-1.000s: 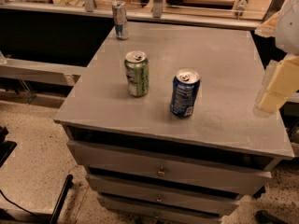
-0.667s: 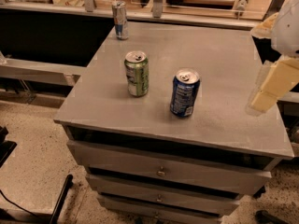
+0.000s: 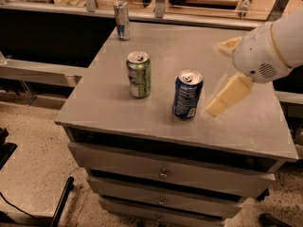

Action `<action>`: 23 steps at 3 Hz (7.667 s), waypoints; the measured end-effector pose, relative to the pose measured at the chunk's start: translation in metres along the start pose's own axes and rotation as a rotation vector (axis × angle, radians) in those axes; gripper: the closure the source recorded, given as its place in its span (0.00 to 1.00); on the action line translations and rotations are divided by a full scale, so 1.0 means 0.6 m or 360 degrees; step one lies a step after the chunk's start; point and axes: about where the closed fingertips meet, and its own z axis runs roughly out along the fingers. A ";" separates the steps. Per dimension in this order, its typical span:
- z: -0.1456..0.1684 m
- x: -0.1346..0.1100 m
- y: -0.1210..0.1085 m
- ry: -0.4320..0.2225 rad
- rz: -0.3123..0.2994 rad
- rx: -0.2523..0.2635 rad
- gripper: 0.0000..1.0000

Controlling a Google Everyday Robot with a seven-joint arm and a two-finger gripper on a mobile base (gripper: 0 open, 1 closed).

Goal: Move pepsi can near redbull can

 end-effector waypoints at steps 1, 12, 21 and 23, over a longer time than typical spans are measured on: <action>0.049 -0.028 0.007 -0.0187 0.0047 -0.0073 0.00; 0.067 0.005 -0.141 0.0261 0.0133 -0.0166 0.59; 0.081 -0.058 -0.188 0.0061 0.0082 -0.0114 1.00; 0.125 -0.167 -0.289 0.0054 0.0059 0.0041 1.00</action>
Offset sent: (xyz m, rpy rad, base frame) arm 0.0073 0.0257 -0.0104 0.1045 0.0133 0.0277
